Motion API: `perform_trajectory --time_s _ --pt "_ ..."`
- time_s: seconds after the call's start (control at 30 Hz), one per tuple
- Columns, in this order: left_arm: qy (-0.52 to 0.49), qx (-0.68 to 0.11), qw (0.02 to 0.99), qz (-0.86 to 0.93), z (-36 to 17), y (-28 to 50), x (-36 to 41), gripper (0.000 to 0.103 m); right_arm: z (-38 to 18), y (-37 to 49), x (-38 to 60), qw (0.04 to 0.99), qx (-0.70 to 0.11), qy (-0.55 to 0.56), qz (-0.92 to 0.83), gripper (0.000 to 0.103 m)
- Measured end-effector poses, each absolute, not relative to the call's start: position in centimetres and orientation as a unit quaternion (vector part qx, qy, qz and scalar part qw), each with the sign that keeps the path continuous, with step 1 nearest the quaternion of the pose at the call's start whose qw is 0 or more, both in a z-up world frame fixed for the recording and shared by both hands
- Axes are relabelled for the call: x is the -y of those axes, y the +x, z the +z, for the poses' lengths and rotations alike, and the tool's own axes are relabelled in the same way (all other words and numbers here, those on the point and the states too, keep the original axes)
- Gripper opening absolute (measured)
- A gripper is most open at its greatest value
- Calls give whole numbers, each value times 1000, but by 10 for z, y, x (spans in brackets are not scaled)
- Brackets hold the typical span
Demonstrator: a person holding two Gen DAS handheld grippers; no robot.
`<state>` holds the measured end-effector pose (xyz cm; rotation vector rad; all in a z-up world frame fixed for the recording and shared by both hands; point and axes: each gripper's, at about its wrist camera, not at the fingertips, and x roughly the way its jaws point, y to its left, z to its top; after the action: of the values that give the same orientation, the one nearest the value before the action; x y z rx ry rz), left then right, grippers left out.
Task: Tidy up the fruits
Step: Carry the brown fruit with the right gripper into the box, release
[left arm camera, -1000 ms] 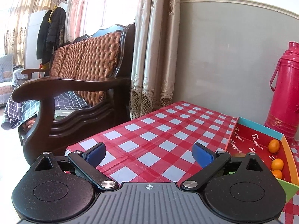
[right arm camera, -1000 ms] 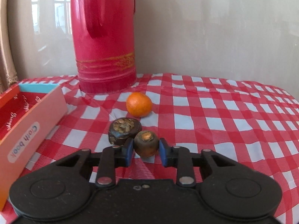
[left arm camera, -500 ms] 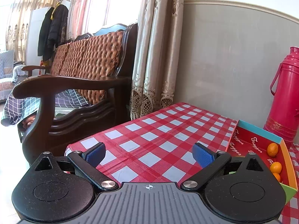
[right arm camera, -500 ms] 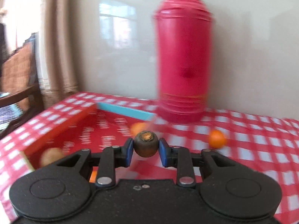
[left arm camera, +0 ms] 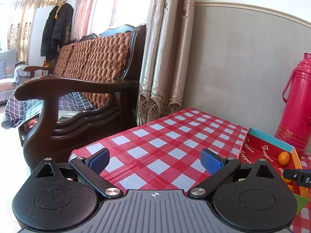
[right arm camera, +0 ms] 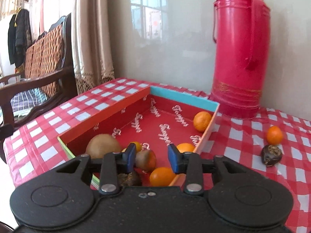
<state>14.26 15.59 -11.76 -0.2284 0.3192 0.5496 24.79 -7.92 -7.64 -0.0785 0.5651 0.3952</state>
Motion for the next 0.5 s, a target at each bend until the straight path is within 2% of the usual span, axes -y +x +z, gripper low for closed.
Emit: perform_trajectory --time_s 0.07,0.1,0.13,0.27,0.33,0.4,0.5 --pt "-108 -157 945 267 -118 144 -154 99 -72 246 88 946 -267 -25 183 45" --pt "-104 -157 945 265 -117 145 -152 99 -71 245 94 949 -261 -21 175 56" --pt "-100 -157 946 263 -117 146 -150 99 -68 243 102 953 -255 -17 164 60" --pt "-86 -158 951 253 -117 148 -139 99 -62 232 141 965 -238 2 113 65" --pt "-77 -157 953 246 -117 151 -130 99 -62 226 163 970 -231 10 79 77" --pt "-69 -157 956 239 -116 154 -121 99 -63 219 183 975 -221 4 33 77" --pt "-48 -154 962 222 -115 160 -101 99 -67 210 210 977 -211 0 -32 90"
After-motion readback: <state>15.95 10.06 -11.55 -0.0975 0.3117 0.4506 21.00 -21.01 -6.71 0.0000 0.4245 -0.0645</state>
